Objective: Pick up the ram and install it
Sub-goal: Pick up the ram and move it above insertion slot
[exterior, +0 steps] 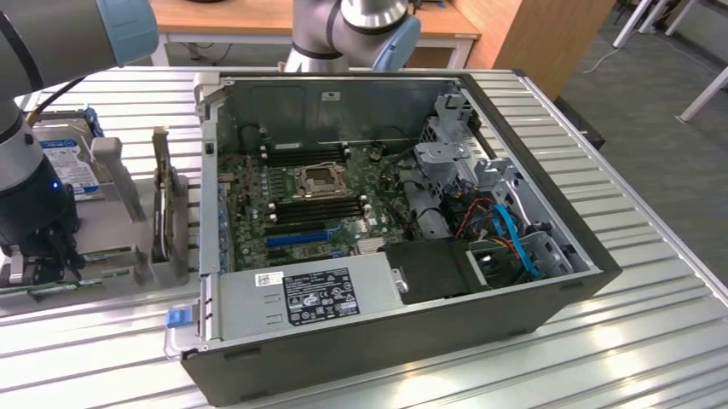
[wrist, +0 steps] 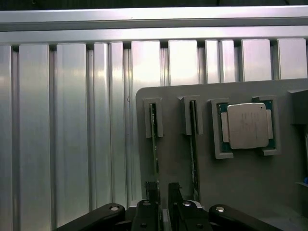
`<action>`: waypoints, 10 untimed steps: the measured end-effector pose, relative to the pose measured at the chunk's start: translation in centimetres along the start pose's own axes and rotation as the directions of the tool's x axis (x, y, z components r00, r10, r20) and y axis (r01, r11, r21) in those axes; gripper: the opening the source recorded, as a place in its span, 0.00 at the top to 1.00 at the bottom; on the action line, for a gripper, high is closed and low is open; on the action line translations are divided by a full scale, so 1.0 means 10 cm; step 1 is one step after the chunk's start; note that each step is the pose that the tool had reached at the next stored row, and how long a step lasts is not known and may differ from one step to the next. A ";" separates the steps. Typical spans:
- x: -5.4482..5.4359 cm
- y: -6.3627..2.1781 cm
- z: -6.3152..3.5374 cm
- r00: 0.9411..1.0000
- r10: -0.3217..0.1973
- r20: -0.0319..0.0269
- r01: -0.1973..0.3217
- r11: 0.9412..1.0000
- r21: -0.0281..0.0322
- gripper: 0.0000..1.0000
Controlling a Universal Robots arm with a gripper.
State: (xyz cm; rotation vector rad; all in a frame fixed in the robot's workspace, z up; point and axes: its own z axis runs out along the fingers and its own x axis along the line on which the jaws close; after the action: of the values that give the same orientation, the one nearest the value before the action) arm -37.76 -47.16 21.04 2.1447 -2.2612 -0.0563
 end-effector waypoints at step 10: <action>0.00 -0.024 0.007 0.998 -0.061 -0.003 0.061 0.998 -0.001 0.76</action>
State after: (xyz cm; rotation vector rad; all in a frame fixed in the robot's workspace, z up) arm -37.52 -47.16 20.96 2.2119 -2.1938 -0.0551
